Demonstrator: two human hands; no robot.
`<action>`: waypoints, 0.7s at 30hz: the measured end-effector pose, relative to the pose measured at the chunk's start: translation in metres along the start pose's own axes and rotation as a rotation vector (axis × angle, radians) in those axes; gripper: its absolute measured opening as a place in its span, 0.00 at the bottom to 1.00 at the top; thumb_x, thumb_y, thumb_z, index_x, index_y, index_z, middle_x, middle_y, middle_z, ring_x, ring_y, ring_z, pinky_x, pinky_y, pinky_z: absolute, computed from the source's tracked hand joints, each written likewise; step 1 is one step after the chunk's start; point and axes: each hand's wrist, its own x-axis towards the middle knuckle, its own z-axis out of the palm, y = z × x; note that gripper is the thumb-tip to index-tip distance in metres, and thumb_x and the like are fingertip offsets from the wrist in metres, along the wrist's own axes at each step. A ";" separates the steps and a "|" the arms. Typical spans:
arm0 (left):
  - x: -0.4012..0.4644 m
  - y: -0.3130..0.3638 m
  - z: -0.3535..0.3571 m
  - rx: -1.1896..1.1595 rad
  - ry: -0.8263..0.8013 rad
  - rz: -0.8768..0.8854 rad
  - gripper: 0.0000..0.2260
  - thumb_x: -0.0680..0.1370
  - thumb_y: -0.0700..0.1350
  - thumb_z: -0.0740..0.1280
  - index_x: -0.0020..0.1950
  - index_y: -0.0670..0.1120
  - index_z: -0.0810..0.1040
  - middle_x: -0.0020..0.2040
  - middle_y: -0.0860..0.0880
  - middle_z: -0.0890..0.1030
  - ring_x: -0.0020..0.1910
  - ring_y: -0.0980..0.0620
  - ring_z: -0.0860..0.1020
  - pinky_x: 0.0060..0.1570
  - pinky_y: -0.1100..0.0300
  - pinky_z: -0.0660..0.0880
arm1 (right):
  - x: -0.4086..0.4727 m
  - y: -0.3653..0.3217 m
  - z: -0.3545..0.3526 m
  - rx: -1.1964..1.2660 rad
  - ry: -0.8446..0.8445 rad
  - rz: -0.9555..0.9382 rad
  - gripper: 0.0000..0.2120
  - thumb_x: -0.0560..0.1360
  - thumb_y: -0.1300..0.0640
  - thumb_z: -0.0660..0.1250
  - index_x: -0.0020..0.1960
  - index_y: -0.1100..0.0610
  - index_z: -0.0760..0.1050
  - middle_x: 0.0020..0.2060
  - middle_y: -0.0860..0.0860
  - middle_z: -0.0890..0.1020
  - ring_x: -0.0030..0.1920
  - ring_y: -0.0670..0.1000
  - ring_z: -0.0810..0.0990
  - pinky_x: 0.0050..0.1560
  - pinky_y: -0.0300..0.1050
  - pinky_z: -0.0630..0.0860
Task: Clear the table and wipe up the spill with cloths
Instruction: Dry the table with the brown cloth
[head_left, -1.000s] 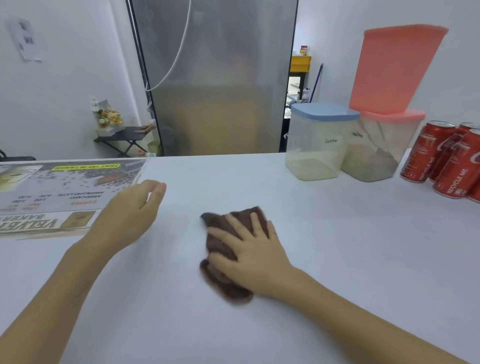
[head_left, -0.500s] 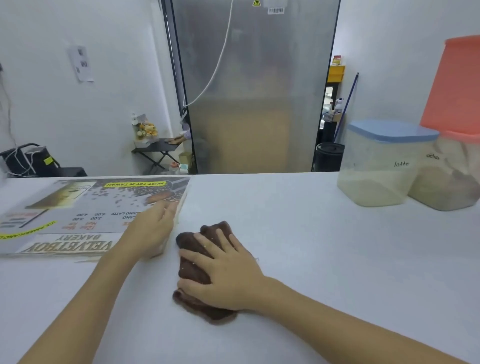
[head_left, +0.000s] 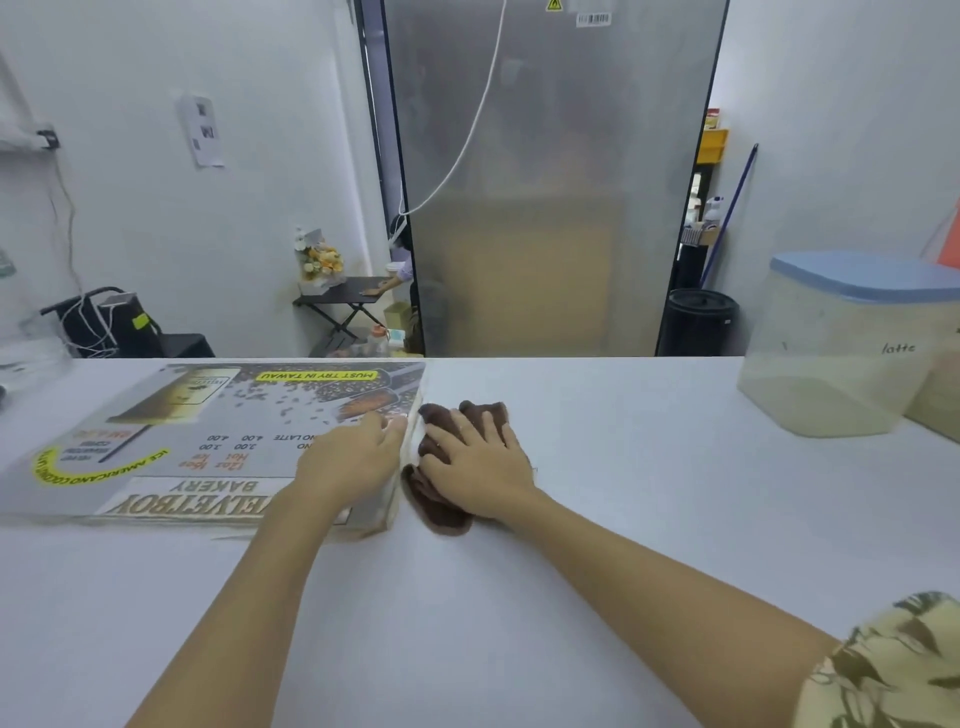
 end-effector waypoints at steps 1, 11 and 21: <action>0.001 0.000 0.001 0.026 0.005 0.005 0.23 0.82 0.57 0.44 0.68 0.47 0.67 0.62 0.43 0.76 0.61 0.43 0.73 0.54 0.53 0.68 | 0.004 -0.001 0.001 -0.016 0.033 0.028 0.24 0.78 0.43 0.48 0.74 0.42 0.57 0.77 0.47 0.52 0.76 0.57 0.47 0.74 0.56 0.42; -0.009 0.015 0.012 -0.231 -0.060 0.059 0.22 0.82 0.57 0.49 0.70 0.48 0.67 0.65 0.46 0.74 0.63 0.45 0.71 0.60 0.52 0.68 | -0.040 0.084 -0.032 -0.028 -0.013 0.133 0.25 0.77 0.40 0.48 0.74 0.39 0.52 0.77 0.44 0.49 0.76 0.56 0.44 0.74 0.52 0.43; -0.015 0.087 0.021 -0.206 -0.090 0.227 0.22 0.82 0.57 0.48 0.73 0.50 0.63 0.73 0.48 0.65 0.74 0.46 0.58 0.70 0.49 0.59 | -0.081 0.115 -0.043 -0.044 0.062 0.124 0.24 0.78 0.39 0.50 0.73 0.37 0.55 0.76 0.42 0.51 0.76 0.52 0.46 0.74 0.50 0.43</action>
